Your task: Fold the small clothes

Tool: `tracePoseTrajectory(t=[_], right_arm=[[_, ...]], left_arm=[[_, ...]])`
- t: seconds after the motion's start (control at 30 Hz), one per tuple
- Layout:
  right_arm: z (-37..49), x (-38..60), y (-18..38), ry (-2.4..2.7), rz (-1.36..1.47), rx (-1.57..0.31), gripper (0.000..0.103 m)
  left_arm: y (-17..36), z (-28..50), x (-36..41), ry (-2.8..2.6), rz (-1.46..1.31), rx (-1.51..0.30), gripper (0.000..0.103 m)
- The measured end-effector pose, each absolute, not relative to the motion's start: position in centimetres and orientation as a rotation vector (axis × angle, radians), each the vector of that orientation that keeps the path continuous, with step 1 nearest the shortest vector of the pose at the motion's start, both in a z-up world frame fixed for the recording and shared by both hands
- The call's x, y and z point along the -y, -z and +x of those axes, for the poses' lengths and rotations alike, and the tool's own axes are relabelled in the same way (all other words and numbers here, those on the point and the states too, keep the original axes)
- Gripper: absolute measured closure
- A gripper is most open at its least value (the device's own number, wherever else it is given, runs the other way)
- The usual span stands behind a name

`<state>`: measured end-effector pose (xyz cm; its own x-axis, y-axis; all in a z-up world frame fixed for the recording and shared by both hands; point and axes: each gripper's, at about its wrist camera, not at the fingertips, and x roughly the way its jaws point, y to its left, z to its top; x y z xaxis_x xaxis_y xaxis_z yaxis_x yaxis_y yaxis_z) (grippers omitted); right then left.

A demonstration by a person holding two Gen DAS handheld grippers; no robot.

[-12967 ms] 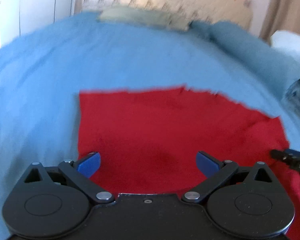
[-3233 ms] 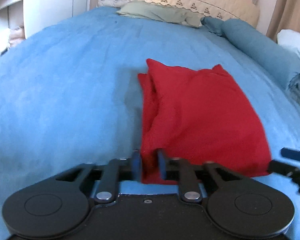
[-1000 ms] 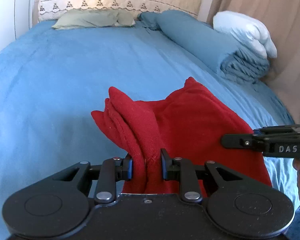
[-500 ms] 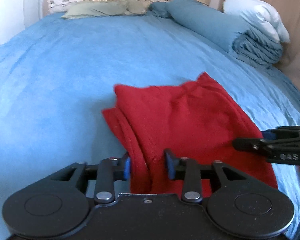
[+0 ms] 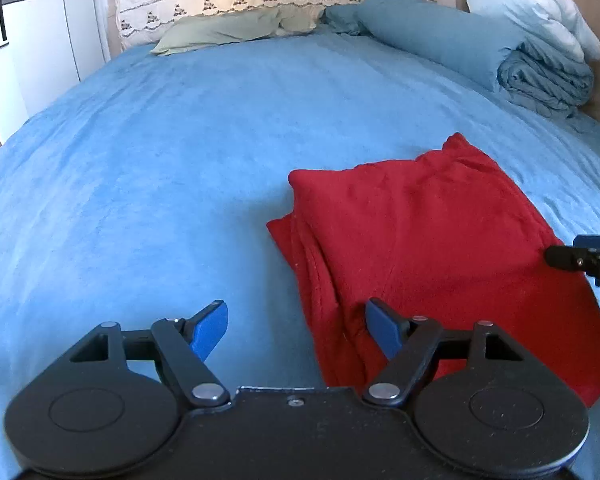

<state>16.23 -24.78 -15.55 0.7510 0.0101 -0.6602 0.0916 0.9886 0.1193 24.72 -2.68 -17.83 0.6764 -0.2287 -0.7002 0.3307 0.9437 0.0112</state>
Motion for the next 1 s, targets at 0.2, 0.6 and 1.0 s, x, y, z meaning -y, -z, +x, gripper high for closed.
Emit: tracePoseTrajectory(t=[0.2,0.6,1.0], right_arm=[[13.8,24.1,11.5,0.023,0.121,-0.633,0.016],[1.6,19.8,-4.5,0.103,0.072,-0.551,0.000],[-7.0,15.8,-4.7,0.183,0.096,-0.737,0.000]], left_arm=[[12.5,22.5,2.2,0.278,0.148,-0.677,0.030],[-1.3,8.4,-0.1,0.173,0.084,-0.563,0.000],[-0.4,0.2,-1.0,0.110,0.081,-0.681,0.000]])
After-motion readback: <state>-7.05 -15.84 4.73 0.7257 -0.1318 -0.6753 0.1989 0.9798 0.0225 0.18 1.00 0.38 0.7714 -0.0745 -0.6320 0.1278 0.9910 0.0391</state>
